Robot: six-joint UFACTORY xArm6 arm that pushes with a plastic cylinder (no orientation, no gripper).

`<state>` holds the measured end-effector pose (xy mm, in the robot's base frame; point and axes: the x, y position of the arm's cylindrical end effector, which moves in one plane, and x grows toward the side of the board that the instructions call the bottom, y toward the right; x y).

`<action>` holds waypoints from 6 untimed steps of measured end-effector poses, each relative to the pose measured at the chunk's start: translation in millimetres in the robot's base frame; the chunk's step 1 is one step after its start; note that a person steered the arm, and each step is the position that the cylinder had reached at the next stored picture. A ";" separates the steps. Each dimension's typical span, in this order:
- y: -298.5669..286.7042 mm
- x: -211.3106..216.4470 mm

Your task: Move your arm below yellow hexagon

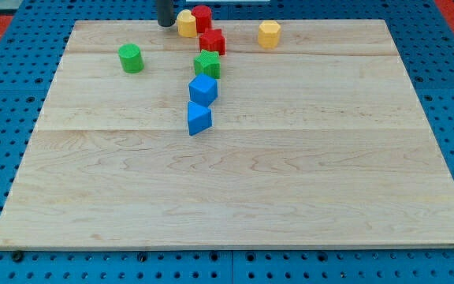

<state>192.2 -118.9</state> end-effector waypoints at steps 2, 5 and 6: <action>40.9 0.5; 269.9 12.6; 272.1 40.3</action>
